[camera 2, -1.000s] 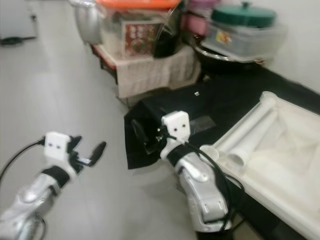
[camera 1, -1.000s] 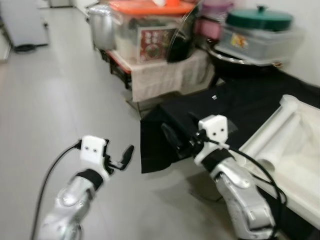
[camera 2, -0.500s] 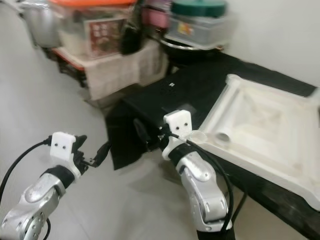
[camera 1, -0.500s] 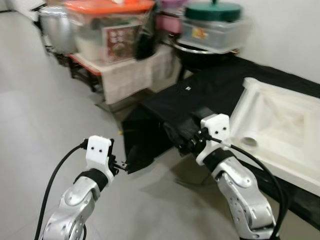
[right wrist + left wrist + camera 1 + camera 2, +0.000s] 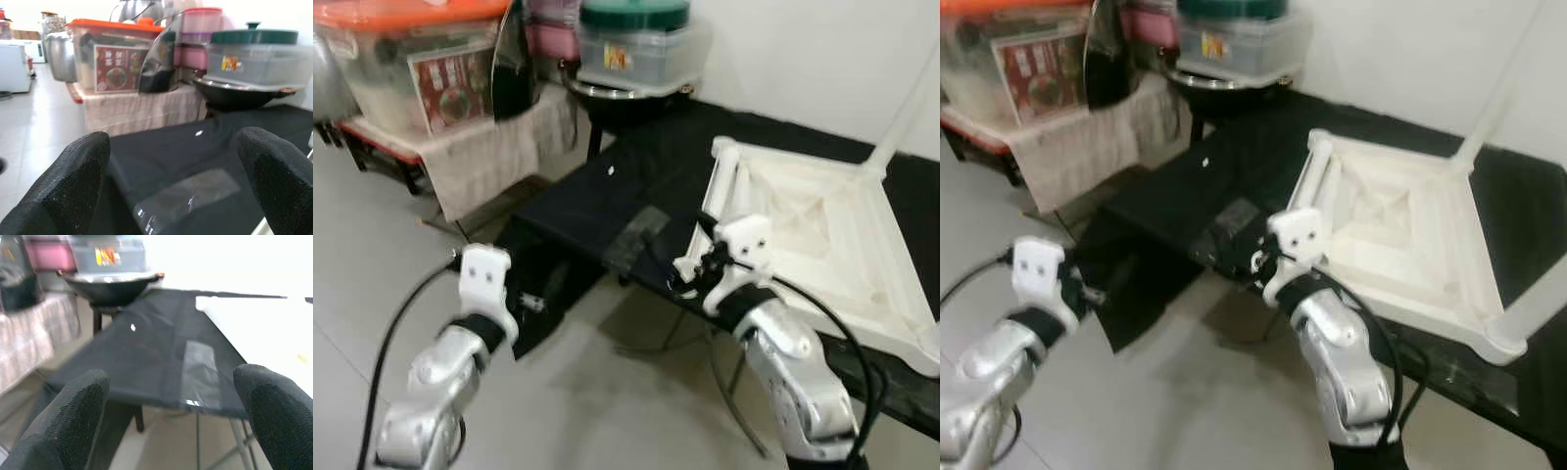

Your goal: Building children table

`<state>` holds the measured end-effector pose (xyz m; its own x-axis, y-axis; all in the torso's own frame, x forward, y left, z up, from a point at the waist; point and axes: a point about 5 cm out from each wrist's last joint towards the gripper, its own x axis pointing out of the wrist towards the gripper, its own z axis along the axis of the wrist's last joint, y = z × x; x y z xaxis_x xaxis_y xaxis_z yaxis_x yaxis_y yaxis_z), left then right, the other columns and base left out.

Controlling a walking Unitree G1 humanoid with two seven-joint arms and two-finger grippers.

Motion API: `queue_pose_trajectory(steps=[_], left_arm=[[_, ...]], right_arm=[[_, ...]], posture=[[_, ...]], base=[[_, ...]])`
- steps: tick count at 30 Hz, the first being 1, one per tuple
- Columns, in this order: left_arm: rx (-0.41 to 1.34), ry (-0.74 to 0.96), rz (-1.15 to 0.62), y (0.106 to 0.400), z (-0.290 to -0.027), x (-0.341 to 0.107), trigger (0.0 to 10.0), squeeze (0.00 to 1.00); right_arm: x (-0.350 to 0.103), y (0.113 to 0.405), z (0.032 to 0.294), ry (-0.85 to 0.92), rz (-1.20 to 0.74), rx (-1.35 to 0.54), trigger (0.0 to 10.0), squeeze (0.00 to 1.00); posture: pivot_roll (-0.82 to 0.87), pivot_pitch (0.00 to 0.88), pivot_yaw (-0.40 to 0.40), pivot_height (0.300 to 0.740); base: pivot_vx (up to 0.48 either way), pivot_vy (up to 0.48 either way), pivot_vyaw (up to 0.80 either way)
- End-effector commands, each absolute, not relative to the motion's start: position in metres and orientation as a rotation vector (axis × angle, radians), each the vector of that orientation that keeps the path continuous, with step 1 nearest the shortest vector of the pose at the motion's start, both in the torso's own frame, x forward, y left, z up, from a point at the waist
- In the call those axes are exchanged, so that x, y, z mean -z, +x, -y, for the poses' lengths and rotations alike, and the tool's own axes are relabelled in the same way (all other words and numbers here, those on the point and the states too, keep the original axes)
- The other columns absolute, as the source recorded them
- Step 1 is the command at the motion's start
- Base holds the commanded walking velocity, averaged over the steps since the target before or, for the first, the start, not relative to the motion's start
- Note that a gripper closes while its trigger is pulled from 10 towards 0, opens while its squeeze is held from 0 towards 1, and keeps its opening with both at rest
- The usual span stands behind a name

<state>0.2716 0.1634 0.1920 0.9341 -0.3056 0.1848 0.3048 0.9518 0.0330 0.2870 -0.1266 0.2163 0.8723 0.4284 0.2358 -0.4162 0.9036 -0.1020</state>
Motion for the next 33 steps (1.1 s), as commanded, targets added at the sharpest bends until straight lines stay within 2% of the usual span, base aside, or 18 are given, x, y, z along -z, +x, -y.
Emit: queue_pose_trajectory(steps=[1,3,13,15,33], left_arm=[[0.296,0.008,0.190,0.270,-0.170,-0.194,10.0,0.00],[0.298,0.006,0.193,0.270,-0.170,-0.195,10.0,0.00],[0.335,-0.010,0.194,0.270,-0.161,-0.196,10.0,0.00],[0.338,-0.021,0.192,0.271,-0.160,-0.197,10.0,0.00],[0.376,-0.028,0.203,0.270,-0.155,-0.203,10.0,0.00]], right_arm=[[-0.220,0.287,0.122,-0.045,0.264,-0.459,10.0,0.00],[-0.221,0.287,0.122,-0.045,0.273,-0.459,10.0,0.00],[-0.232,0.287,0.123,-0.020,0.307,-0.460,10.0,0.00],[-0.235,0.287,0.123,-0.025,0.308,-0.460,10.0,0.00],[-0.251,0.300,0.138,-0.099,0.286,-0.330,10.0,0.00]], posture=[[0.07,0.077,-0.033,0.740],[0.07,0.077,-0.033,0.740],[0.06,0.078,-0.029,0.740],[0.06,0.080,-0.029,0.740],[0.06,0.076,-0.031,0.740]], base=[[0.375,0.000,-0.80],[0.480,0.000,-0.80],[0.421,0.000,0.00],[0.328,0.000,-0.80],[0.000,0.000,-0.80]])
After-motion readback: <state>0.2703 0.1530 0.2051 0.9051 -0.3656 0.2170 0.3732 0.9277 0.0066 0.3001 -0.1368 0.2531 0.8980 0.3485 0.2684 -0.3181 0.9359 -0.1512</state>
